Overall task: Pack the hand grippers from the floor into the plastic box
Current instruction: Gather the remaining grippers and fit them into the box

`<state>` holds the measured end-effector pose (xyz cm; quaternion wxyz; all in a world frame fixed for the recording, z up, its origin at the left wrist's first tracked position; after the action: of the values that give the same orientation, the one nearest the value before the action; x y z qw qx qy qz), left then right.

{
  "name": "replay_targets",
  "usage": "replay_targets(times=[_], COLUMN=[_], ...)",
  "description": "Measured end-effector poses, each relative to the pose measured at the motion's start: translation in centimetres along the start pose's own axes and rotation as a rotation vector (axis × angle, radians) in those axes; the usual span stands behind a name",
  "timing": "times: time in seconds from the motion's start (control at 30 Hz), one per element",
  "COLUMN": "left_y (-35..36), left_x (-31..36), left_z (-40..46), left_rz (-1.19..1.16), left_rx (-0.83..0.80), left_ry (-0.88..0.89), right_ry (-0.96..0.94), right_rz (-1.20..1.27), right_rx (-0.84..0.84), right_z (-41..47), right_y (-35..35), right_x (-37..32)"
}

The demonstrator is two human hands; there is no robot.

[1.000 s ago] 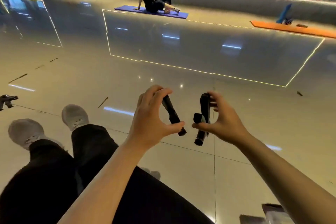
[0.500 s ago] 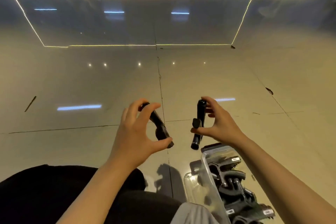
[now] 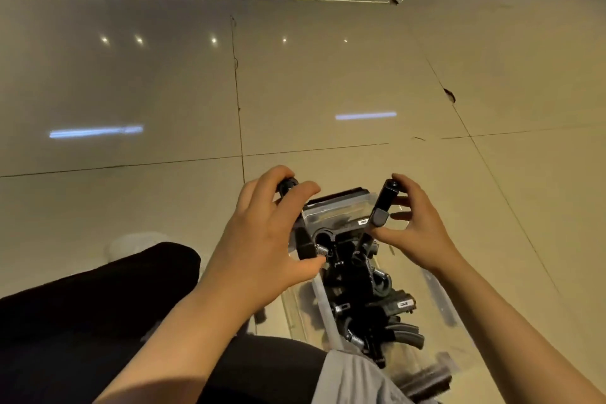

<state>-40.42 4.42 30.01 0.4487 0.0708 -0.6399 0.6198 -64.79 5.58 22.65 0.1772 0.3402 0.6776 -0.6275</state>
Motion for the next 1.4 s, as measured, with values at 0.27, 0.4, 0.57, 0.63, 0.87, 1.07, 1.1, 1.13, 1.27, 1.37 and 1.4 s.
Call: replay_targets(times=[0.27, 0.4, 0.57, 0.63, 0.87, 1.07, 1.1, 1.13, 1.27, 1.37, 1.4], left_y=[2.2, 1.9, 1.0, 0.5, 0.2, -1.2, -1.5, -1.6, -1.3, -1.0, -0.9], left_x=[0.9, 0.3, -0.4, -0.7, -0.4, -0.4, -0.6, -0.8, -1.5, -1.5, -1.5], left_z=[0.6, 0.4, -0.3, -0.6, -0.2, 0.7, 0.6, 0.4, -0.4, -0.6, -0.6], left_rz=[0.048, 0.06, 0.075, 0.076, 0.089, 0.047, 0.045, 0.054, 0.087, 0.1, 0.094], left_rx=[0.006, 0.018, 0.041, 0.056, 0.07, 0.134, 0.15, 0.154, 0.114, 0.094, 0.096], left_ry=[-0.061, -0.096, -0.117, -0.141, -0.134, -0.103, -0.112, -0.122, -0.161, -0.168, -0.173], right_ry=[0.065, 0.097, 0.046, 0.031, 0.14, 0.068, 0.11, 0.161, 0.2, 0.122, 0.098], right_rz=[0.066, 0.047, -0.078, -0.109, -0.047, -0.195, -0.172, -0.139, -0.107, -0.152, -0.19], right_rx=[0.038, 0.054, 0.052, 0.037, 0.228, 0.158, 0.18, 0.203, 0.215, 0.201, 0.187], right_z=[-1.4, -1.5, -1.2, -0.6, 1.2, 1.5, 1.6, 1.8, 1.8, 1.5, 1.5], right_y=[-0.4, 0.0, 1.9, 2.9, 3.8, 6.5, 6.6, 6.7, 7.0, 7.2, 7.3], right_x=[4.0, 4.0, 2.6, 2.0, 0.8, 1.8, 2.1, 2.5, 3.3, 3.5, 3.7])
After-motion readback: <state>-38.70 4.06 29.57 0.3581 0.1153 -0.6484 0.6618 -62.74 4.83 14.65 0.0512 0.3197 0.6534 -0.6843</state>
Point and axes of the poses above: each hand's wrist, its own z-axis towards the middle knuckle, its own y-axis out of the palm, x = y × z, the point moved 4 cm from there along z, towards the middle knuckle, and after that the axes turned 8 degrees about -z, right-handed, at the moved point
